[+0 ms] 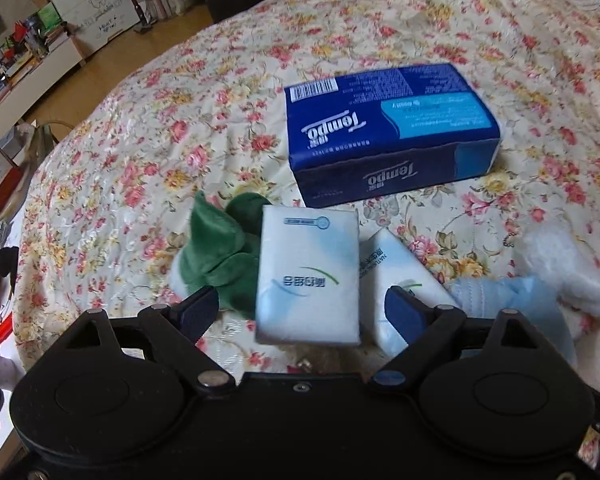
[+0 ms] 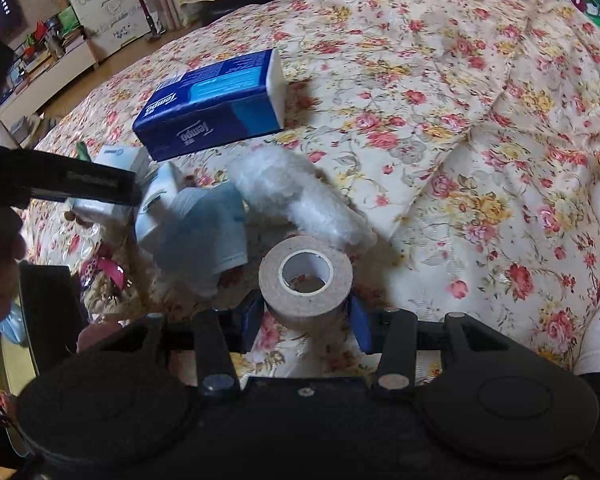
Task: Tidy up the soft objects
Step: 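Grasp the white tape roll with the right tool while the left tool grasps a white tissue pack, then carry the tissue pack into the tray with the left tool while the right tool places the tape roll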
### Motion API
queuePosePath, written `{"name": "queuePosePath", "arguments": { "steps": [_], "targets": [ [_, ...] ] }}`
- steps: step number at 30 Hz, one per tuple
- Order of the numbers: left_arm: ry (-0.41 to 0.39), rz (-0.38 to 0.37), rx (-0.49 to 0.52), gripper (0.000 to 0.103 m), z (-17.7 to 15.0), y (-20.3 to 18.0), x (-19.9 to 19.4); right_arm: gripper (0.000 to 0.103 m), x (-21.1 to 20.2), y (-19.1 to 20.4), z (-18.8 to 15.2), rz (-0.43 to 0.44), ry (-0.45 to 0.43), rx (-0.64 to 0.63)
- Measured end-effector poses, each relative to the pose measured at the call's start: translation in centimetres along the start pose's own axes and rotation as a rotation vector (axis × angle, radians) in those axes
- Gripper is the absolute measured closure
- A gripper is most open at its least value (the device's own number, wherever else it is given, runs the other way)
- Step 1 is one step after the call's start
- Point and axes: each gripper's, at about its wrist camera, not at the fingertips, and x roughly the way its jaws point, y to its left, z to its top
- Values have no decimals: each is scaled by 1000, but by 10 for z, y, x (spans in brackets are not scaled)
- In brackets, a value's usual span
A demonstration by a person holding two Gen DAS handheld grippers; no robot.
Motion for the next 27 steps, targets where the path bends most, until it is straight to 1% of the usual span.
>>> {"name": "queuePosePath", "arguments": {
  "steps": [1,2,3,4,7,9,11,14,18,22,23,24,25,27],
  "targets": [
    [9,-4,-5,19,1,-1,3,58,0,-2,1,0,0,6],
    [13,-18,-11,30,1,-1,4,58,0,-3,1,3,-2,10],
    [14,-40,-15,38,1,0,4,58,0,-3,1,6,-7,13],
    [16,-60,-20,53,3,-1,3,58,-1,-3,1,8,-14,15],
    [12,-92,-36,53,6,1,-2,58,-3,-2,1,-5,-46,11],
    [-1,-89,-39,53,5,2,-7,58,-3,-2,1,-14,-61,10],
    [-17,-87,-45,53,3,6,-17,58,-3,-4,1,-1,-71,17],
    [-47,-111,-50,53,-6,17,-38,58,-6,-5,0,-2,-98,14],
    [-77,-140,-75,53,-23,46,-68,58,-10,-1,0,7,-139,8],
    [-111,-122,-125,53,-47,85,-90,59,-13,5,-1,26,-182,-5],
    [-116,-117,-143,53,-53,97,-93,61,-14,7,-2,28,-195,-13],
    [-118,-111,-160,53,-60,109,-95,73,-15,10,-3,32,-208,-22],
    [-117,-101,-179,53,-66,120,-95,78,-16,13,-3,40,-217,-31],
    [-116,-63,-218,53,-78,142,-94,79,-16,18,-4,58,-228,-37]
  ]
}}
